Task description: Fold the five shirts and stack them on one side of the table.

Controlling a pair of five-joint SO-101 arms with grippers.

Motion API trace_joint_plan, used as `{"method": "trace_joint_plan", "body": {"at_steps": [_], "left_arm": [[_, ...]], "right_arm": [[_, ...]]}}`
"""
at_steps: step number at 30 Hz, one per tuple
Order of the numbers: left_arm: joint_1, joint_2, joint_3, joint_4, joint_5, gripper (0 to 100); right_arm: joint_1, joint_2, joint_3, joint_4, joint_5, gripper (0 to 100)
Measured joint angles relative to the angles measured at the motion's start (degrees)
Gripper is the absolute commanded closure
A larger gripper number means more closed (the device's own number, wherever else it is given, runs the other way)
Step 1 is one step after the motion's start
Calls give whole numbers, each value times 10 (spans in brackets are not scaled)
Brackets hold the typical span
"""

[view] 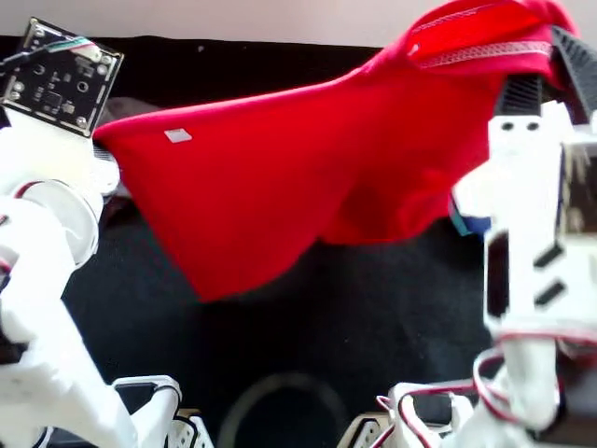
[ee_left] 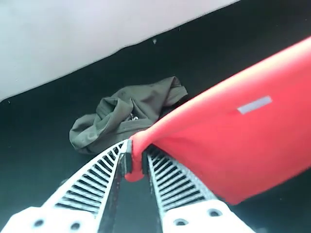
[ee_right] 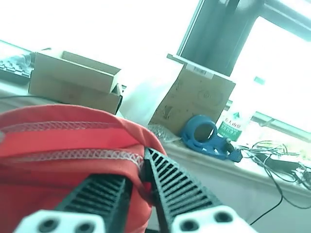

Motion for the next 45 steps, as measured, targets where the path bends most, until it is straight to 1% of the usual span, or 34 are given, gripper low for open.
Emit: {"method": "trace_joint_plan", "body": {"at_steps": [7, 11, 16, 19, 26, 30, 36, 45], "left_arm": [[-46, -1, 10, -52, 0, 991], [-58, -1, 10, -62, 0, 991], [-58, -1, 4, -62, 0, 991], [-58, -1, -35, -62, 0, 991], [-59, -9, -129, -62, 0, 991], [-60, -10, -139, -62, 0, 991], [-64, -12, -142, -62, -1, 991], [-64, -94, -143, -17, -1, 991]], "right_arm": [[0, 1, -5, 30, 0, 992], [-6, 0, -5, 30, 0, 992], [-8, 0, -5, 30, 0, 992], [-8, 0, -18, 30, 0, 992], [-8, -3, -103, 30, 3, 992], [-8, -3, -120, 30, 25, 992], [-8, -7, -121, 30, 26, 992], [-8, -86, -122, 69, 26, 992]]}}
